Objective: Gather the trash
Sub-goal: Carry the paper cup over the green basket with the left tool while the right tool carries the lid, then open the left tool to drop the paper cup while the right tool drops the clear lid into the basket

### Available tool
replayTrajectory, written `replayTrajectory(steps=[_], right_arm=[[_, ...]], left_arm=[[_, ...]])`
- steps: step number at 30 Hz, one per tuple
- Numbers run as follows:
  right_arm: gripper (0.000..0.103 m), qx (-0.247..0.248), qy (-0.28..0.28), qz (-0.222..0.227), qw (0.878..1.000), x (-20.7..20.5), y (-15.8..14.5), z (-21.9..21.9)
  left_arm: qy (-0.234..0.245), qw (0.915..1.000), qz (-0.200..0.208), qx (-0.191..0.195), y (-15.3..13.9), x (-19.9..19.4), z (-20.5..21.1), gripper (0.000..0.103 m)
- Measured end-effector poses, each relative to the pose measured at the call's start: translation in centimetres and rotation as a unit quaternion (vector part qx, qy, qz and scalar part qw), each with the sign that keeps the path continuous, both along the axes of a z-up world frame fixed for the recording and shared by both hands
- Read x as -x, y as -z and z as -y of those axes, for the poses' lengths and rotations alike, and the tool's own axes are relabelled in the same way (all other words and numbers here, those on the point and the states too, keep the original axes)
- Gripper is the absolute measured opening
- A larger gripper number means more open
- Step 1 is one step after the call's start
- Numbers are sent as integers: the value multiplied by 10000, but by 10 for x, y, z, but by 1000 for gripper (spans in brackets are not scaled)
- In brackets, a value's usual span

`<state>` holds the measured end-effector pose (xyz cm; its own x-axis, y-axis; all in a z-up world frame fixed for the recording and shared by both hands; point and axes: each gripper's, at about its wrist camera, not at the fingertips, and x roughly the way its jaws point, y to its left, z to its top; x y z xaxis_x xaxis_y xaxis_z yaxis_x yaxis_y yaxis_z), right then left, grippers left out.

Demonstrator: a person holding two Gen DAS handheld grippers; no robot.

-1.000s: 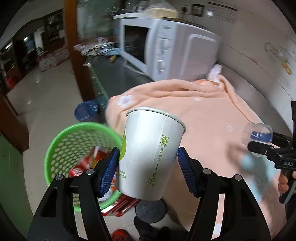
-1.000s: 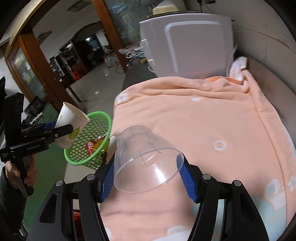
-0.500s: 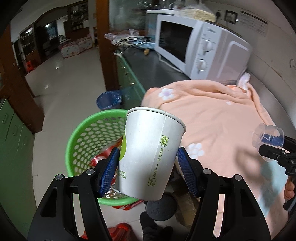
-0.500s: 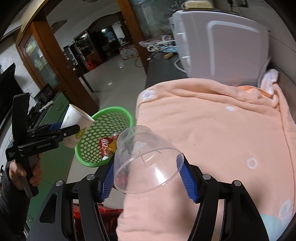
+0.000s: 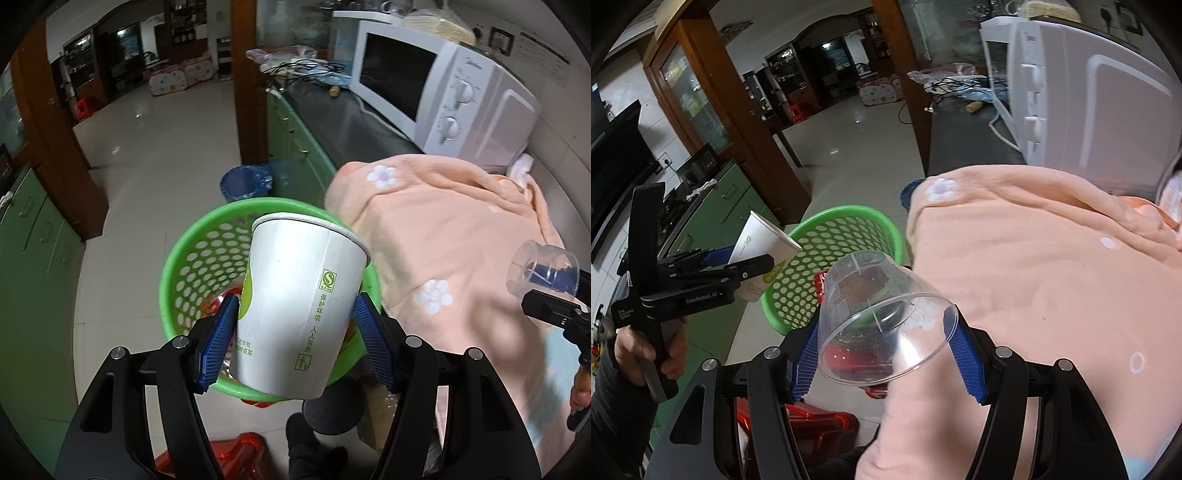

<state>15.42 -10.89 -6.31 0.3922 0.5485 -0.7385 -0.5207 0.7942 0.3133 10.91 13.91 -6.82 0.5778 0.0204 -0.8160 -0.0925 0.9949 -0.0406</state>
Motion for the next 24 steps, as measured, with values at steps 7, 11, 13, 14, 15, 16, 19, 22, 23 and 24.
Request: replayTrajectory(steps=[7,11,13,14,15,16,19,22,23,24], right_arm=[[62,91,-168,-76,9998,-10,12,-32],[62,76,-225,-179,9996,-15,19,-46],[62,56,-248,-236,9994,-18,23,-54],[62,52,-252,-259,9993,-20,24,-56],[62,38,-264,-294,9992,-22,26,-60],[62,32,-269,-316,9991,-22,28,-62],[62,27,-285,-373,9989,-27,32,-74],[62,17,-298,-421,9987,-32,35,-81],[62,16,-295,-428,9986,-34,36,-85],[62,2,-295,-451,9985,-36,38,-89]], left_arm=[[-337,9993,-184,1,11,-2,-22,64],[-536,9982,-266,25,18,-3,-36,64],[-644,9974,-311,50,22,-4,-44,64],[-672,9972,-329,59,23,-4,-47,64],[-717,9968,-353,82,25,-5,-51,64],[-758,9964,-366,98,26,-6,-53,64],[-884,9952,-398,151,29,-8,-61,66],[-978,9940,-421,257,32,-8,-68,67],[-998,9937,-432,280,33,-8,-70,67],[-1001,9935,-442,301,34,-7,-71,69]])
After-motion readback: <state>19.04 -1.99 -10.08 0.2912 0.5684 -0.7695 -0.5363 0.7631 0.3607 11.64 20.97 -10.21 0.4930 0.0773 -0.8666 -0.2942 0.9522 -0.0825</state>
